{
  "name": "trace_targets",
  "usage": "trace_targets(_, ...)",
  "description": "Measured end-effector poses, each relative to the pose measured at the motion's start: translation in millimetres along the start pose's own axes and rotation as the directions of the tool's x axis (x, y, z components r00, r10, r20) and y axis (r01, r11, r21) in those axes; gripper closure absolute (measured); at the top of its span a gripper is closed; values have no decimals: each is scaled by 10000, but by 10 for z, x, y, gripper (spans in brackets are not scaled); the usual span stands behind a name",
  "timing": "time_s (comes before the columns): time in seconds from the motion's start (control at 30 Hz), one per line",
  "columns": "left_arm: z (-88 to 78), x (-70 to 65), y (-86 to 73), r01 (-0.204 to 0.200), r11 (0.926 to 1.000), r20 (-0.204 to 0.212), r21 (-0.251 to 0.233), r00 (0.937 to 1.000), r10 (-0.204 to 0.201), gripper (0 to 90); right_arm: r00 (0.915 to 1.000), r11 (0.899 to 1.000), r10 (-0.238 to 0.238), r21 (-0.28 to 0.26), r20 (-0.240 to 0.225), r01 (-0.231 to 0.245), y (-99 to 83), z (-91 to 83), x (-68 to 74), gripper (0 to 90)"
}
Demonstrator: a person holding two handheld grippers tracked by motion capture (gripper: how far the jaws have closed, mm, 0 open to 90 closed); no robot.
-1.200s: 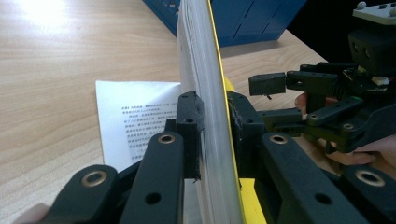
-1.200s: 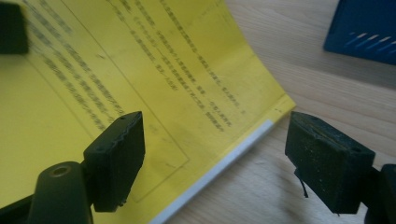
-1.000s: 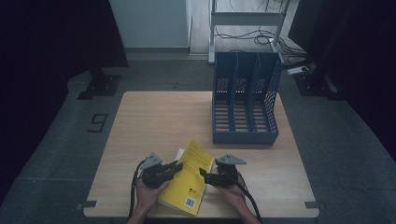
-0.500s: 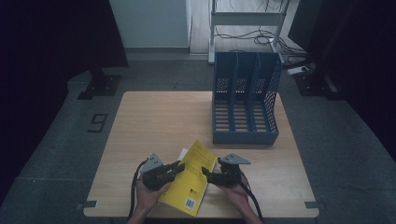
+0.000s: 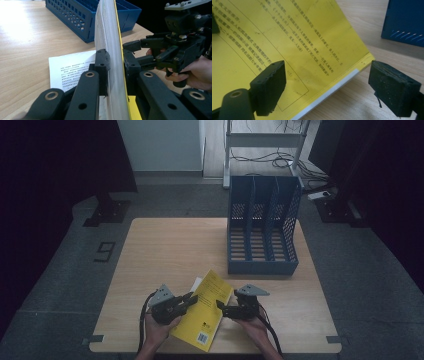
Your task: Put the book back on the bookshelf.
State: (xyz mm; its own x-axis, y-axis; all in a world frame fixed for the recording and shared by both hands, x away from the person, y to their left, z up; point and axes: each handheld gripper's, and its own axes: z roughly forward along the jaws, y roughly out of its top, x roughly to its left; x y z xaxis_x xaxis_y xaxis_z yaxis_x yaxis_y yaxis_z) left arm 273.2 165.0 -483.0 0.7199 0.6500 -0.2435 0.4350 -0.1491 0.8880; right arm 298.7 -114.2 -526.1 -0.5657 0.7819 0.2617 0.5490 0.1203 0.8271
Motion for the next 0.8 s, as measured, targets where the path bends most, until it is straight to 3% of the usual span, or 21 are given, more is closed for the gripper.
trace_targets(0.8, -95, -58, 67, -323, 9987, 307, -396, 9990, 335, 781, 9947, 9990, 362, -235, -958, -387, -20, 24, -80, 104)
